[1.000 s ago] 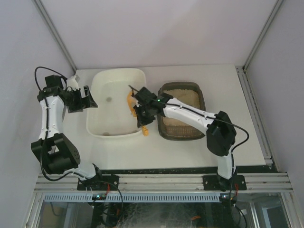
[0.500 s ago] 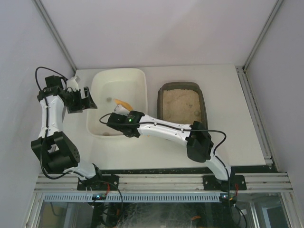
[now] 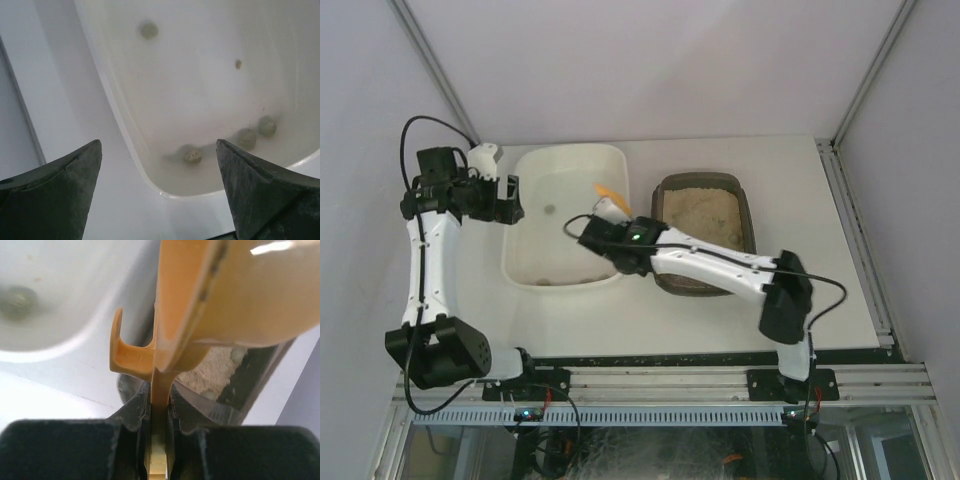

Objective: Clean the litter box

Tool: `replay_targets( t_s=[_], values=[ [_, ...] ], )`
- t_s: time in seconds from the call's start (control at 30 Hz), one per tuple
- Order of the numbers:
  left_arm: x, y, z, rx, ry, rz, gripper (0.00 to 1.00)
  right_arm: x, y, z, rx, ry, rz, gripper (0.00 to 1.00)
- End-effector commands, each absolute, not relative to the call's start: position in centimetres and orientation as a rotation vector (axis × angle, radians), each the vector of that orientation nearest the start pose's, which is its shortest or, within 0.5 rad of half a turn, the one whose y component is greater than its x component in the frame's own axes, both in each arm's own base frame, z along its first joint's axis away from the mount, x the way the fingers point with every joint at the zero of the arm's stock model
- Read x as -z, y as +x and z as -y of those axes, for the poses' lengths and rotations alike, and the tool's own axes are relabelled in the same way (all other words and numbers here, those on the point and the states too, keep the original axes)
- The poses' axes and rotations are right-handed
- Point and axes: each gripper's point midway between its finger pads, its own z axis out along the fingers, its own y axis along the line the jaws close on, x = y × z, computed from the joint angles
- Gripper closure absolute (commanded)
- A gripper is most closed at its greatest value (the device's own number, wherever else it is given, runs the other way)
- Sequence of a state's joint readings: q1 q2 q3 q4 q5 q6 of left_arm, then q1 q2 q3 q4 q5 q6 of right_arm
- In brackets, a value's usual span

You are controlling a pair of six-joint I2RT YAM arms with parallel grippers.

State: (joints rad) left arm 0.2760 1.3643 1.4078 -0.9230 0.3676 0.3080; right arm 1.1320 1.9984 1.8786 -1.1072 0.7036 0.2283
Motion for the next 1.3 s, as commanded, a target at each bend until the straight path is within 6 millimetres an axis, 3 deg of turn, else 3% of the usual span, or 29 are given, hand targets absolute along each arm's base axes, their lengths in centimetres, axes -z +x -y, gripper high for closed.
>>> replay_targets(
  t_s=[0.0,0.1,0.27,0.37,0.5,0.7,0.8,1.0,1.27],
  values=[
    [-29.9,35.7,-2.5,-0.008,0.511,-2.135,0.00,-23.3,28.1,-28.1,0.130,-0.528,-2.249,1.00],
    [-30.7,36.7,0.9,0.038,0.747,-2.060,0.00,-23.8,27.3,-24.7,-0.020,-0.357,-2.277,1.00],
    [-31.1,38.0,7.9,0.017,1.178,-1.863,0.00,-23.6,25.0,-19.0,-0.011,-0.120,-2.268,1.00],
    [-31.5,37.9,13.1,0.079,1.463,-1.557,0.00,-23.3,23.6,-17.4,-0.071,-0.007,-2.258,1.00],
    [-33.0,38.7,19.6,0.118,1.648,-1.310,0.00,-22.2,22.0,-15.1,-0.104,0.091,-2.254,1.00],
    [-35.0,38.1,27.8,0.267,1.905,-0.852,0.01,-22.8,20.0,-11.8,-0.174,0.236,-2.213,1.00],
    [-33.7,38.5,30.8,0.275,1.981,-0.706,0.01,-22.9,18.9,-9.8,-0.195,0.327,-2.181,1.00],
    [-27.6,37.9,35.3,0.201,2.224,-0.341,0.03,-22.2,16.8,-7.4,-0.277,0.470,-2.128,1.00],
    [-23.1,38.1,42.1,0.215,2.272,-0.191,0.04,-20.2,16.0,-6.4,-0.301,0.521,-2.127,1.00]
  ],
)
